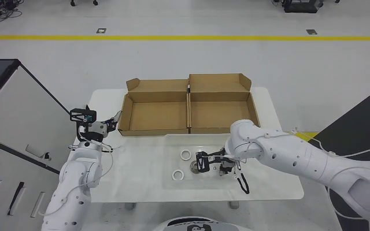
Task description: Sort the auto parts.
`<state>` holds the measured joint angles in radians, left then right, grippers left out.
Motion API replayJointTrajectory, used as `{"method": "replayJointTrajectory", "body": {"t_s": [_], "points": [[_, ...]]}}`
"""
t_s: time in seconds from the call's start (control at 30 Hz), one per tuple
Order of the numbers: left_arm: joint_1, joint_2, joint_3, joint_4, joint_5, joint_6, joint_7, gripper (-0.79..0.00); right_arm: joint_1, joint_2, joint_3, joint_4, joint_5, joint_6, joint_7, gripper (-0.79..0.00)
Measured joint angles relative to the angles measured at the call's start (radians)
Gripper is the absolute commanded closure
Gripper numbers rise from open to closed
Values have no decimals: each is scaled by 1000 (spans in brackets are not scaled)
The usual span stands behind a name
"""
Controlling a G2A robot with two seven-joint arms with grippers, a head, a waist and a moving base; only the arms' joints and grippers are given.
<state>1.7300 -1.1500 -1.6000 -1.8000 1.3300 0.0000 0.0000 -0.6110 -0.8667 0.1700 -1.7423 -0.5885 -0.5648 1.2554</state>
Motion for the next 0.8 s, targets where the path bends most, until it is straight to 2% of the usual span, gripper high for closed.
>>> {"method": "replayJointTrajectory", "body": {"t_s": [0.37, 0.8], "points": [[0, 0, 0, 0, 0, 0, 0, -785, -15, -26, 0, 22, -12, 17, 17, -351], [0, 0, 0, 0, 0, 0, 0, -785, -12, -17, 0, 5, -7, 43, 43, -314]]}}
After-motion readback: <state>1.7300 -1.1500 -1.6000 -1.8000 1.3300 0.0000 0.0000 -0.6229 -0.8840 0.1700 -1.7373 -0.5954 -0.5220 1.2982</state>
